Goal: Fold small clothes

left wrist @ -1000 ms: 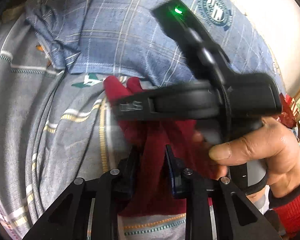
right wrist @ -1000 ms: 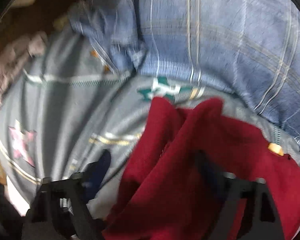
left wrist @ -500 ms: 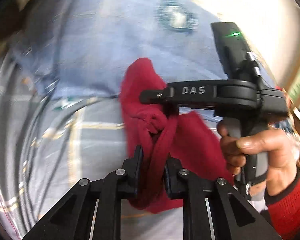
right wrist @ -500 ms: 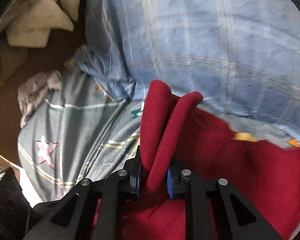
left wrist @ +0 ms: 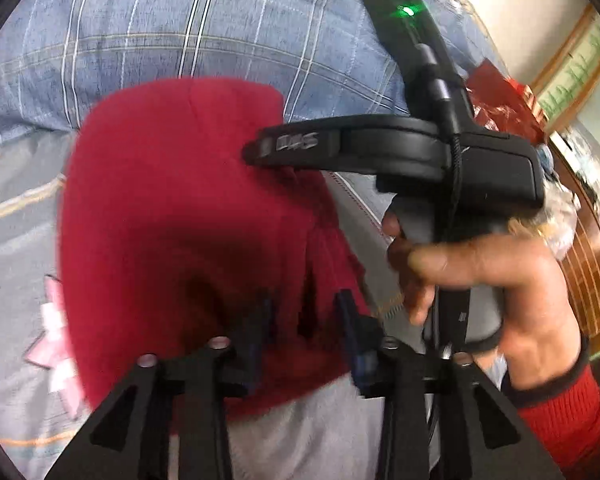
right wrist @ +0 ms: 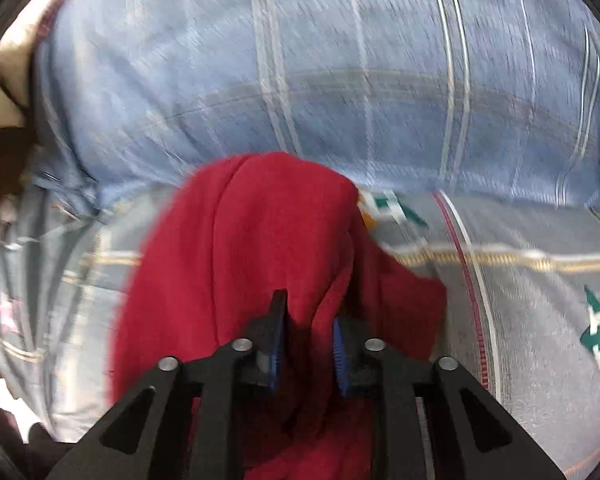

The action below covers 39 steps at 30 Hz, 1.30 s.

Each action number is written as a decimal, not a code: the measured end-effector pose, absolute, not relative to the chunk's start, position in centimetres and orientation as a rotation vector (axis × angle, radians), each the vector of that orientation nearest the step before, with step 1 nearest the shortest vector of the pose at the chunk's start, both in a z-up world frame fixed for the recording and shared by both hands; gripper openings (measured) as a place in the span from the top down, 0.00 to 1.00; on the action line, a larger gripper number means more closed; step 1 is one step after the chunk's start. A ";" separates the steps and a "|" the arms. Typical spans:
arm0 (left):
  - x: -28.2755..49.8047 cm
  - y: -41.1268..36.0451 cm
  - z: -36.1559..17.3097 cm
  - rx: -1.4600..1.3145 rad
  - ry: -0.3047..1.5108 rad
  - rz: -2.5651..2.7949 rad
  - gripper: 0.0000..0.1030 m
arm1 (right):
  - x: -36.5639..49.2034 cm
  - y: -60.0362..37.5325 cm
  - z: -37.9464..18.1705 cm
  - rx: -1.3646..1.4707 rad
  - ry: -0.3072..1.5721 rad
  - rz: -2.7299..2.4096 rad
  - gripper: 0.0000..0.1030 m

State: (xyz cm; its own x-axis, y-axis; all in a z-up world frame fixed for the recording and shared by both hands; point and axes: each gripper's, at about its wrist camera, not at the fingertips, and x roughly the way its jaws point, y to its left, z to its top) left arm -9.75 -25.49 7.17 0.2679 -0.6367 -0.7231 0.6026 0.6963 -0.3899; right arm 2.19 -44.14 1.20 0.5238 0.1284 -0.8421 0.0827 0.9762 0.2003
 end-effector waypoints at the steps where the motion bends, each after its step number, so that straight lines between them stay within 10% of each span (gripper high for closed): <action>1: -10.4 -24.8 8.0 -0.021 0.973 -0.845 0.55 | 1.7 -44.5 1.5 0.241 0.995 0.020 0.64; 5: -12.8 -20.5 11.1 0.027 0.844 -0.781 0.36 | -1.0 -45.2 4.6 0.241 0.928 -0.006 0.56; 26: -10.0 -18.5 5.7 0.027 0.985 -0.507 0.36 | -7.5 -40.4 2.1 0.178 0.943 0.182 0.55; 31: -10.9 -17.7 7.1 0.051 0.933 -0.514 0.36 | -8.6 -40.1 2.3 0.210 0.933 0.241 0.94; 39: -11.0 -18.3 7.1 0.083 0.928 -0.489 0.36 | -10.5 -40.2 1.8 0.174 0.956 0.200 0.94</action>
State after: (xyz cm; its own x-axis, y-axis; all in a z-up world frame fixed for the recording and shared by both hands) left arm -10.97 -18.29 7.07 0.4990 -0.3685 -0.7843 0.4383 0.8881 -0.1384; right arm -10.47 -40.21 1.84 0.5607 0.2454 -0.7908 -0.0919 0.9676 0.2351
